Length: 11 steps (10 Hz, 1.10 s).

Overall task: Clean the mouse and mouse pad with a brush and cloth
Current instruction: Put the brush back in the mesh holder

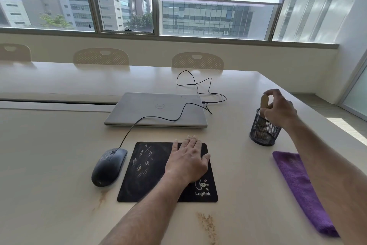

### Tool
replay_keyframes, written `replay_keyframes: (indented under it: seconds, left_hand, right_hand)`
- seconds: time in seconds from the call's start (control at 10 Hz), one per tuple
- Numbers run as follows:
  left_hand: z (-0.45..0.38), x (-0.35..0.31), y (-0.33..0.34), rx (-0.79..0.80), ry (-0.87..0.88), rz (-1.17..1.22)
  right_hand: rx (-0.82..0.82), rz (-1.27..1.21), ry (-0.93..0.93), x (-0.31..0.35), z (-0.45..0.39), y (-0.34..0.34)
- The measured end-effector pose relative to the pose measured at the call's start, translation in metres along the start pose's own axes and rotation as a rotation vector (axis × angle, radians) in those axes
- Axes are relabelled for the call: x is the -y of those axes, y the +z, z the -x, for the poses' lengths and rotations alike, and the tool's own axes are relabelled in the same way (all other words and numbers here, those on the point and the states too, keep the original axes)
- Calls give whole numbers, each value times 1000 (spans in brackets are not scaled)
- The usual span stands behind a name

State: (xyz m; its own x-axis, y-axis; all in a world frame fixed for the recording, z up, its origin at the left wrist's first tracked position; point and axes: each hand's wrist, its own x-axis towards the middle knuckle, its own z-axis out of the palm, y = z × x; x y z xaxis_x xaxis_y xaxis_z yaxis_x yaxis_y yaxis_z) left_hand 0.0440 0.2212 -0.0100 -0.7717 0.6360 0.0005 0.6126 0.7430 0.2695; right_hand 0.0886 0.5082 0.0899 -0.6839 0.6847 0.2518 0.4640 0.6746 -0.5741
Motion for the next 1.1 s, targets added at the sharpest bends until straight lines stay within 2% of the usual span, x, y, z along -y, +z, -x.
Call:
replay_keyframes:
  seconds: [0.3, 0.5, 0.6, 0.7, 0.8, 1.0, 1.1]
  left_hand:
    - [1, 0, -1, -4, 0, 1]
    - [2, -1, -2, 3, 2, 2]
    - [3, -1, -2, 2, -1, 1]
    - [3, -1, -2, -1, -1, -1]
    - [2, -1, -1, -8, 2, 9]
    - [3, 0, 0, -56, 25, 41]
    - [5, -1, 0, -103, 39, 66]
  right_hand:
    - [-74, -49, -21, -3, 0, 0]
    - [-121, 58, -1, -9, -3, -2]
    - [-75, 213, 41, -14, -4, -2]
    - [-14, 254, 69, -15, -4, -2]
    - [20, 214, 70, -16, 1, -3]
    - [-146, 50, -19, -21, 23, -4]
    - [-151, 9, -59, -27, 37, -5]
